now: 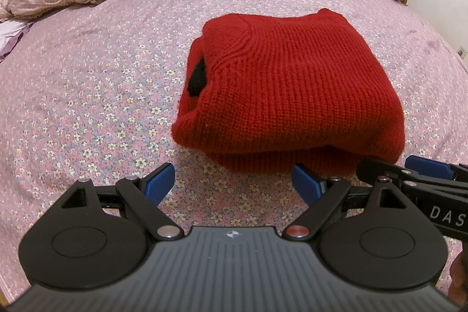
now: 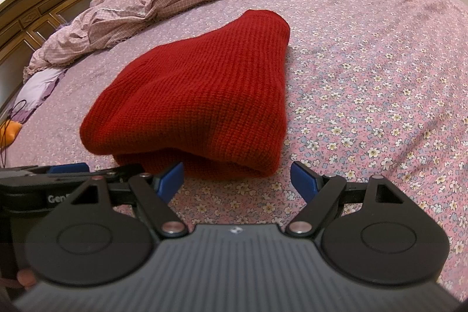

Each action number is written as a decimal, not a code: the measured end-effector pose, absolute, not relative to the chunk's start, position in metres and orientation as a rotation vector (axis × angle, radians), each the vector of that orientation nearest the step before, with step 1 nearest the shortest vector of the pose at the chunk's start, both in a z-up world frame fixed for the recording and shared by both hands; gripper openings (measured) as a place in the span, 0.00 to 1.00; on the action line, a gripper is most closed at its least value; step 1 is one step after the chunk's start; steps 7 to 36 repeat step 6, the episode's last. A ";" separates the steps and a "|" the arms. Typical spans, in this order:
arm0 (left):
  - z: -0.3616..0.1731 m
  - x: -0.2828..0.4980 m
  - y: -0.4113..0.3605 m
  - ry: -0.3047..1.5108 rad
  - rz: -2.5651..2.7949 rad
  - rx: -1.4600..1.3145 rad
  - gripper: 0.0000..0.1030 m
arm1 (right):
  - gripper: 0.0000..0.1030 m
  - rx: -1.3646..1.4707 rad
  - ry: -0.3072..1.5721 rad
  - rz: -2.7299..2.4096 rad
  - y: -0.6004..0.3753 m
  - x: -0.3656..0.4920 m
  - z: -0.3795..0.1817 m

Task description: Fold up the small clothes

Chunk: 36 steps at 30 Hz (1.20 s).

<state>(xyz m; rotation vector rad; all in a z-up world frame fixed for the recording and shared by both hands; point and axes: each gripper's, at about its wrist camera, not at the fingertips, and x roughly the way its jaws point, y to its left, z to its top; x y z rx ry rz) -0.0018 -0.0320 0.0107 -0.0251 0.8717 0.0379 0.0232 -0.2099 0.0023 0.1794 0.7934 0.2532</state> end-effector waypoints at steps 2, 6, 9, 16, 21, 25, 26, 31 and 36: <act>0.011 -0.002 -0.032 0.872 0.036 -0.021 0.87 | 0.79 0.180 0.793 0.252 -0.208 0.022 0.002; 0.011 -0.002 -0.033 0.878 0.030 -0.019 0.87 | 0.79 0.181 0.792 0.252 -0.208 0.021 0.002; 0.011 -0.002 -0.033 0.878 0.030 -0.019 0.87 | 0.79 0.181 0.792 0.252 -0.208 0.021 0.002; 0.011 -0.002 -0.033 0.878 0.030 -0.019 0.87 | 0.79 0.181 0.792 0.252 -0.208 0.021 0.002; 0.011 -0.002 -0.033 0.878 0.030 -0.019 0.87 | 0.79 0.181 0.792 0.252 -0.208 0.021 0.002; 0.011 -0.002 -0.033 0.878 0.030 -0.019 0.87 | 0.79 0.181 0.792 0.252 -0.208 0.021 0.002; 0.011 -0.002 -0.033 0.878 0.030 -0.019 0.87 | 0.79 0.181 0.792 0.252 -0.208 0.021 0.002; 0.011 -0.002 -0.033 0.878 0.030 -0.019 0.87 | 0.79 0.181 0.792 0.252 -0.208 0.021 0.002; 0.011 -0.002 -0.033 0.878 0.030 -0.019 0.87 | 0.79 0.181 0.792 0.252 -0.208 0.021 0.002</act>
